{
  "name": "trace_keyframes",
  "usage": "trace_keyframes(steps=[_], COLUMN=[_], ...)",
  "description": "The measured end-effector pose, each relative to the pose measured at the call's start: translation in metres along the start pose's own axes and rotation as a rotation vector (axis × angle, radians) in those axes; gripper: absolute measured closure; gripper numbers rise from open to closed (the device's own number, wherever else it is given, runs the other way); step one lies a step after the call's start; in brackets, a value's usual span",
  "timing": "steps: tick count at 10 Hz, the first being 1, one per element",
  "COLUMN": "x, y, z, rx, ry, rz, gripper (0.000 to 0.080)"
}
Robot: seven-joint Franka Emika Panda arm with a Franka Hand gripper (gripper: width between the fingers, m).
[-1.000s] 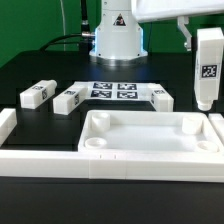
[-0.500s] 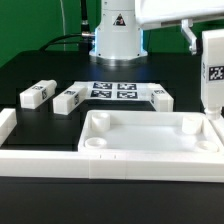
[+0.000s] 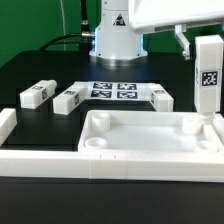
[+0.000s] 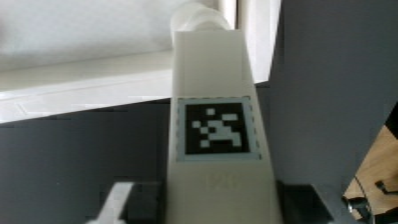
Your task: Assemble desk
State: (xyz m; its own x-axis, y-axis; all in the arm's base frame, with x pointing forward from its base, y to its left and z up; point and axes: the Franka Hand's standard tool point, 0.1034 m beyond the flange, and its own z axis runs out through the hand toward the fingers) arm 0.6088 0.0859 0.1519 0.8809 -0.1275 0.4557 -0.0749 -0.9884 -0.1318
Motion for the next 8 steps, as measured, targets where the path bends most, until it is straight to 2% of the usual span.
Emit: trace_keyframes(steps=[1, 3, 4, 8], x=[0.003, 0.015, 0.015, 0.015], y=[0.002, -0.012, -0.019, -0.016], z=[0.005, 0.010, 0.010, 0.011], rx=[-0.004, 0.004, 0.007, 0.005], ry=[-0.009, -0.018, -0.019, -0.020], rz=[-0.035, -0.058, -0.065, -0.068], gripper=[0.0511, 0.0511, 0.0511, 0.0511])
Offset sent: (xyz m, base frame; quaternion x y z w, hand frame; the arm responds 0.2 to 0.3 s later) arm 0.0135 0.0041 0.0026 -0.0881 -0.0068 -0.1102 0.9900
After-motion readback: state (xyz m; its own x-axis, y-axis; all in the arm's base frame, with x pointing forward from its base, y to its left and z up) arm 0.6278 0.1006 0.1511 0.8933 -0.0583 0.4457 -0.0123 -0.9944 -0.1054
